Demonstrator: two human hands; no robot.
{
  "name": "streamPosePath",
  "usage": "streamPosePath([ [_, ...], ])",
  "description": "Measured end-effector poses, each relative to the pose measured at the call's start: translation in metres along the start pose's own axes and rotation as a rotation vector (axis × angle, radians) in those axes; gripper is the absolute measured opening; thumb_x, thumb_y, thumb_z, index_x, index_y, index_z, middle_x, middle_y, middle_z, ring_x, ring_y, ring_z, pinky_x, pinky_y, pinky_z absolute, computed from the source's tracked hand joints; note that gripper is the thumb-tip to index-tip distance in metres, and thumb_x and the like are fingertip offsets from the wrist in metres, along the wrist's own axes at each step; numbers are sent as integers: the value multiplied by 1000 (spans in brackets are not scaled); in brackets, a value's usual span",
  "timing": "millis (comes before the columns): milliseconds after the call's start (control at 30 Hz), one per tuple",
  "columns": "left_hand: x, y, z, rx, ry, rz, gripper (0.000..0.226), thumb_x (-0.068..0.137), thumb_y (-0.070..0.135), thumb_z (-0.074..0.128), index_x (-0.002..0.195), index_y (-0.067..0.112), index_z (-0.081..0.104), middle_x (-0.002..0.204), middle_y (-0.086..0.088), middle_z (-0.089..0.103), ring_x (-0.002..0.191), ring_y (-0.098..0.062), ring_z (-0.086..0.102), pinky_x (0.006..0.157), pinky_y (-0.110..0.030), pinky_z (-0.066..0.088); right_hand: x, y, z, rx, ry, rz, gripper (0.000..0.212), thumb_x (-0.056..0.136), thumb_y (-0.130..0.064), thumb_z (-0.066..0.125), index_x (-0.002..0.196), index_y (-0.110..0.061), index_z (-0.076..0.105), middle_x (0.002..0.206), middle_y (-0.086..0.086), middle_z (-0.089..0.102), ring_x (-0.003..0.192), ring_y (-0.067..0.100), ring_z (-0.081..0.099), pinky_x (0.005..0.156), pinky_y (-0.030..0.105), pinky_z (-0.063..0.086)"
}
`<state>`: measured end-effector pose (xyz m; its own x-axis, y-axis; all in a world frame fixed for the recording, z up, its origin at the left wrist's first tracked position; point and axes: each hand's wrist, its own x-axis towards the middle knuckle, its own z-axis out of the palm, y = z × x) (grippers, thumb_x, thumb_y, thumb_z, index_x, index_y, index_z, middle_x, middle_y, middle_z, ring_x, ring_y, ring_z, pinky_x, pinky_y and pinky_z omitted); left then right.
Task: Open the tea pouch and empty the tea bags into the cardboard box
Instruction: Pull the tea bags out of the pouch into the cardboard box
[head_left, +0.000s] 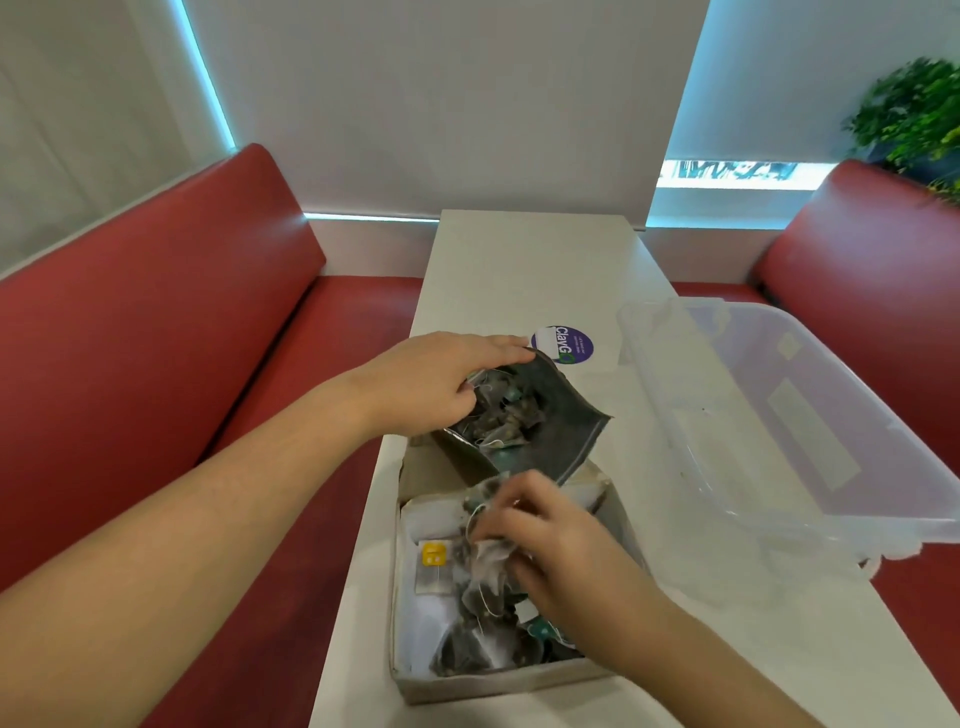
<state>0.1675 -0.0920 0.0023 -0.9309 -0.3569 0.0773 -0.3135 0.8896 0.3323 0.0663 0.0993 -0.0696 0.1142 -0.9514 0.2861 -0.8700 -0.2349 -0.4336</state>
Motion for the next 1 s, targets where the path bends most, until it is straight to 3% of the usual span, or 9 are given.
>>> streamPosePath([
  [133, -2, 1, 1, -11, -7, -10, 75, 81, -2, 42, 142, 40, 36, 151, 25, 28, 136, 1, 33, 98, -14, 30, -5, 7, 23, -15, -166, 66, 44, 90, -8, 54, 131, -23, 53, 133, 1, 42, 114, 16, 53, 98, 15, 38],
  [233, -3, -3, 1, -14, -13, -18, 75, 81, -1, 43, 143, 41, 35, 151, 25, 28, 135, -1, 34, 96, -15, 31, -10, 11, 16, -37, -200, 85, 46, 91, -12, 55, 133, -30, 50, 139, -7, 39, 115, 11, 52, 101, 18, 41],
  [367, -3, -6, 0, -25, -8, -16, 74, 82, -1, 43, 143, 41, 35, 151, 25, 28, 134, 2, 34, 97, -12, 29, 1, 11, -12, 23, -13, 100, 25, 91, -20, 56, 114, -25, 64, 112, -12, 58, 91, 0, 57, 81, 14, 50],
  [467, -1, -5, -1, -28, -17, -4, 73, 83, -1, 43, 142, 41, 35, 151, 25, 28, 136, 3, 30, 103, -14, 26, 33, 22, -20, -34, 110, 103, 24, 90, -16, 54, 111, -18, 67, 108, -5, 61, 93, 6, 59, 82, 18, 50],
  [533, 0, -4, -1, -31, -32, 4, 73, 83, -1, 44, 142, 40, 34, 152, 24, 29, 137, 3, 29, 105, -13, 23, 68, 36, -13, -142, -33, 185, 36, 89, -13, 55, 125, -16, 59, 121, 4, 58, 107, 19, 58, 93, 30, 48],
  [600, 1, -3, 0, -45, -46, 9, 73, 83, -2, 44, 143, 39, 35, 152, 22, 29, 138, 2, 28, 108, -14, 21, 105, 45, -3, -299, -320, 328, 54, 89, -14, 55, 141, -17, 39, 138, 12, 45, 121, 29, 49, 104, 39, 41],
  [667, 3, -2, 1, -59, -49, 11, 74, 82, -2, 44, 143, 39, 35, 152, 21, 30, 138, 1, 28, 111, -18, 22, 133, 49, 8, -389, -506, 429, 60, 92, -16, 52, 146, -14, 26, 148, 16, 33, 129, 34, 40, 109, 44, 34],
  [800, 5, -1, 1, -64, -24, 9, 72, 83, -2, 43, 142, 38, 37, 152, 23, 29, 137, 2, 29, 111, -19, 25, 149, 60, 27, -425, -601, 422, 48, 96, -14, 46, 142, -7, 33, 144, 19, 40, 129, 35, 41, 109, 44, 32],
  [1000, 5, -3, 0, -48, -24, 14, 72, 82, -2, 43, 142, 37, 38, 151, 23, 29, 136, 1, 32, 110, -20, 27, 143, 66, 36, -371, -492, 448, 37, 94, -15, 52, 130, -8, 48, 127, 16, 55, 113, 31, 55, 100, 39, 44],
])
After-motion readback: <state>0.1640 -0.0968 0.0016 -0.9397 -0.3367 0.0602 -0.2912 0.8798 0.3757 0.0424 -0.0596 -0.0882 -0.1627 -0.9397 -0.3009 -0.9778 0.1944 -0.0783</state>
